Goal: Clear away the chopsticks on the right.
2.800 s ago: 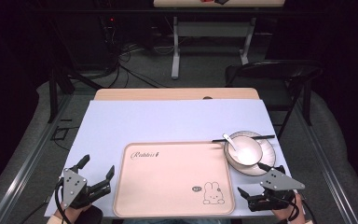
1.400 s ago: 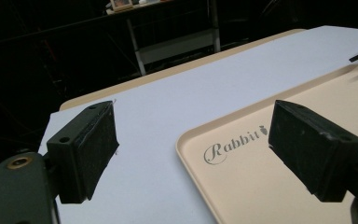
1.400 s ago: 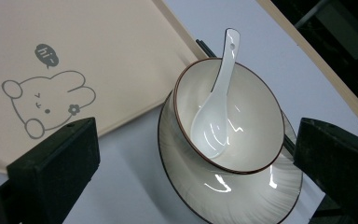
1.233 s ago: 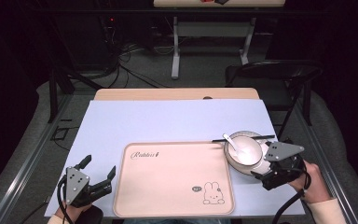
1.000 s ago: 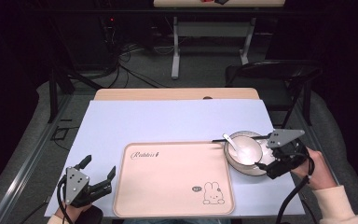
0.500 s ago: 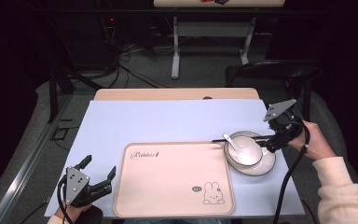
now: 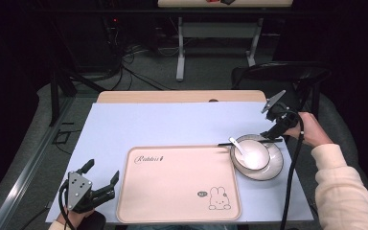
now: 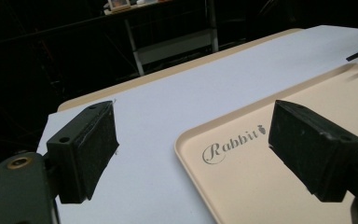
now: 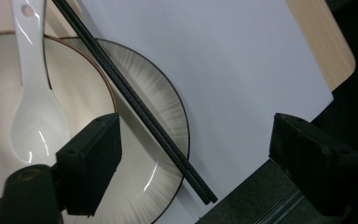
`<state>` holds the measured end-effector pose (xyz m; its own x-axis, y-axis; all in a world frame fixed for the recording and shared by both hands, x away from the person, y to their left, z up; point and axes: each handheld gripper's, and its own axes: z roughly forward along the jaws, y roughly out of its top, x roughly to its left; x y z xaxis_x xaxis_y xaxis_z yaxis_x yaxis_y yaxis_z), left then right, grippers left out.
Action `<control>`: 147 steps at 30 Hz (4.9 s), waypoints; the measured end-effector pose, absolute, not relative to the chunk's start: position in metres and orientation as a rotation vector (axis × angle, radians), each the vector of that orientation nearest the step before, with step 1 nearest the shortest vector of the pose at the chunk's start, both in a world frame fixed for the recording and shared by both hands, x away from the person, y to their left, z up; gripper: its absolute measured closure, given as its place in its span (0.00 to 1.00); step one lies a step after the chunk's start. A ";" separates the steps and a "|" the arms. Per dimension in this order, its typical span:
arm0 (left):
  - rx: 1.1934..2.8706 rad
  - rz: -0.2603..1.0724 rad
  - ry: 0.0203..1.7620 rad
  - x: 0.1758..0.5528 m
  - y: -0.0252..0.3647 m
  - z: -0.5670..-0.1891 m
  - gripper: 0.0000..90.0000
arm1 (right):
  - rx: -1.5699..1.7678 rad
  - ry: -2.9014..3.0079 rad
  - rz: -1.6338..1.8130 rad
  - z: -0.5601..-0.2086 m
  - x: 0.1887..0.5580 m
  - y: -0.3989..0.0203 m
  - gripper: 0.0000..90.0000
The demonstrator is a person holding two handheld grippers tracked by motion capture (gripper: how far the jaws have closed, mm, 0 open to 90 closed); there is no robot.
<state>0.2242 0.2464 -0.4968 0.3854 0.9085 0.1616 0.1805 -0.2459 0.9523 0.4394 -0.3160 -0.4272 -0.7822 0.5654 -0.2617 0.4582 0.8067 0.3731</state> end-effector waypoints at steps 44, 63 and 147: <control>1.691 0.950 0.973 0.225 0.246 -0.497 0.17 | 0.361 2.966 -0.029 -0.497 0.457 -0.304 0.88; 1.690 0.950 0.974 0.225 0.246 -0.497 0.17 | 0.305 3.006 0.041 -0.503 0.461 -0.304 0.94; 1.691 0.960 0.959 0.223 0.245 -0.497 0.17 | 1.260 2.798 0.518 -0.493 0.313 -0.176 0.95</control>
